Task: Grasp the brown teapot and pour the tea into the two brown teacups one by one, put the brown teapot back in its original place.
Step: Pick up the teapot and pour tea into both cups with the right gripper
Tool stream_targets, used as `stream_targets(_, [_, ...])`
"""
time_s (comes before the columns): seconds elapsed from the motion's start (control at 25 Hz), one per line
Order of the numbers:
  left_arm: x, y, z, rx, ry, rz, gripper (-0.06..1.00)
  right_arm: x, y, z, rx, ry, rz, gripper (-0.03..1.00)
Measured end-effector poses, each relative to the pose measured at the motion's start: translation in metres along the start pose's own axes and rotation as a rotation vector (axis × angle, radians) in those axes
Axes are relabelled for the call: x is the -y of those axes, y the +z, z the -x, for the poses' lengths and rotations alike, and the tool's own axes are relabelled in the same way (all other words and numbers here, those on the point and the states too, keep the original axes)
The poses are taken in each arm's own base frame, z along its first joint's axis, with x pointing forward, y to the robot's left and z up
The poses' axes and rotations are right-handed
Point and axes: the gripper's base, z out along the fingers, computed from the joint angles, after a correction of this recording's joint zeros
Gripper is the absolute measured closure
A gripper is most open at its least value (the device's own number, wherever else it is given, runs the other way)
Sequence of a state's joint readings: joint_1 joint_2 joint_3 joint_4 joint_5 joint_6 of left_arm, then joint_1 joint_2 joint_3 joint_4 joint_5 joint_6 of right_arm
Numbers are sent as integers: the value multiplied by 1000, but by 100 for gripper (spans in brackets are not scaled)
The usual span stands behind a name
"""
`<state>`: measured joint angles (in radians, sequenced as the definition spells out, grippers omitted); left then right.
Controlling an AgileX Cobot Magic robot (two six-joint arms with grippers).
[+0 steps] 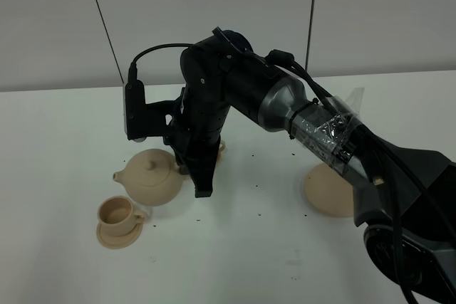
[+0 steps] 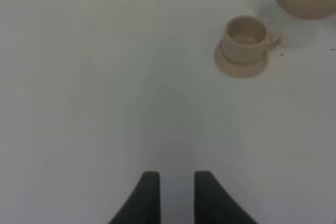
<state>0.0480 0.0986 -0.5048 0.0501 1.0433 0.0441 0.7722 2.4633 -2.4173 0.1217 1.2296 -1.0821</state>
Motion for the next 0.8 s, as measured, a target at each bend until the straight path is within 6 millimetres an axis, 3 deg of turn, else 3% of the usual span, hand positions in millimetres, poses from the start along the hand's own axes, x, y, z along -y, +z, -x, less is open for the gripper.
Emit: stream_targets(0.8, [0, 0, 0, 0, 1, 0, 71, -18, 3, 27, -178, -103, -105, 87])
